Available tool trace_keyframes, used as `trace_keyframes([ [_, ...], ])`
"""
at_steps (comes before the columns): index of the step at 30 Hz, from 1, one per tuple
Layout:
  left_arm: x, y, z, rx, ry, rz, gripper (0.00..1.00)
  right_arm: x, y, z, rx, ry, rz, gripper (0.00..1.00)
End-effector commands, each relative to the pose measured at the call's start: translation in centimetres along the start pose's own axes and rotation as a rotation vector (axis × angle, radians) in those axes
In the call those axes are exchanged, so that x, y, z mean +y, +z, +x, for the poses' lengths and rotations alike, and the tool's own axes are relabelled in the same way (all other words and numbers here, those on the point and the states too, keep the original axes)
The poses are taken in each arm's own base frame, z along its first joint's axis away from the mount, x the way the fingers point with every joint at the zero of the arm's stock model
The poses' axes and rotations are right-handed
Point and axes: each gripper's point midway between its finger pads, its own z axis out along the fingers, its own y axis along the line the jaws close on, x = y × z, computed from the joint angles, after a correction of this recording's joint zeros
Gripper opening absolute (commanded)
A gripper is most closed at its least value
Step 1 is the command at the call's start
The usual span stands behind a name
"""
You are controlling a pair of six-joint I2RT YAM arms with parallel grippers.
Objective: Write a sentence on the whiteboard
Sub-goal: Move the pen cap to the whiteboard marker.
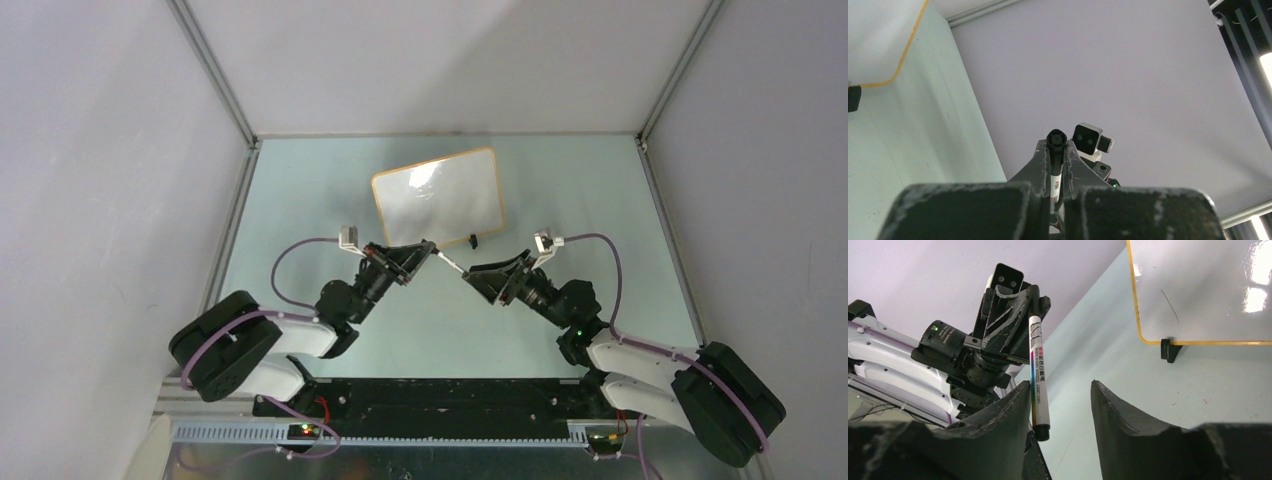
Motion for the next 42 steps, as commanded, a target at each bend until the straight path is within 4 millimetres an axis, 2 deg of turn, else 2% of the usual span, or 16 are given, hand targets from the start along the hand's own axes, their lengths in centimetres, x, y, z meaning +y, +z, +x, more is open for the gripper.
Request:
trace_keyframes([
  [1,-2.2,1.3,0.3,-0.011,-0.015,0.079,0.0,0.9,0.1,-1.8,-0.088,0.021,-0.039,0.5],
  [12,-1.8,2.2,1.6,0.011,-0.018,0.069,0.0,0.9,-0.1,-2.1,-0.118,0.037,-0.036,0.45],
  [21,-1.7,2.5,2.2,0.017,-0.016,0.066,0.0,1.2,-0.3,-2.3,-0.128,0.038,-0.047,0.32],
  [23,-1.5,2.5,2.2,0.016,-0.016,0.062,0.0,1.1,-0.4,-2.3,-0.131,0.036,-0.046,0.24],
  [24,-1.5,2.5,2.2,0.014,-0.015,0.061,0.0,1.2,-0.4,-2.3,-0.132,0.036,-0.047,0.13],
  [26,-1.4,2.4,2.1,0.009,-0.014,0.057,0.0,1.0,-0.4,-2.3,-0.134,0.037,-0.042,0.0],
  [27,-1.3,2.4,2.0,0.005,-0.012,0.054,0.0,1.0,-0.4,-2.4,-0.135,0.038,-0.04,0.0],
  [30,-1.2,1.9,0.9,-0.032,-0.012,0.047,0.0,0.8,-0.6,-2.4,-0.141,0.034,-0.033,0.0],
  [32,-0.8,1.6,-0.6,-0.061,-0.032,0.035,0.0,0.7,-0.7,-2.5,-0.145,0.03,-0.029,0.0],
  [35,-0.1,0.9,-4.0,-0.132,-0.018,0.022,0.0,0.4,-1.0,-2.5,-0.145,0.021,-0.021,0.0],
  [37,-0.6,0.0,-6.1,-0.182,0.009,0.029,0.0,0.4,-1.1,-2.6,-0.147,0.012,-0.019,0.0],
  [38,-0.1,-0.5,-7.1,-0.207,0.03,0.01,0.0,0.3,-1.2,-2.7,-0.146,0.006,-0.015,0.0],
  [42,0.2,-1.9,-9.4,-0.264,0.097,-0.036,0.0,0.0,-1.3,-2.7,-0.135,0.0,-0.004,0.0],
])
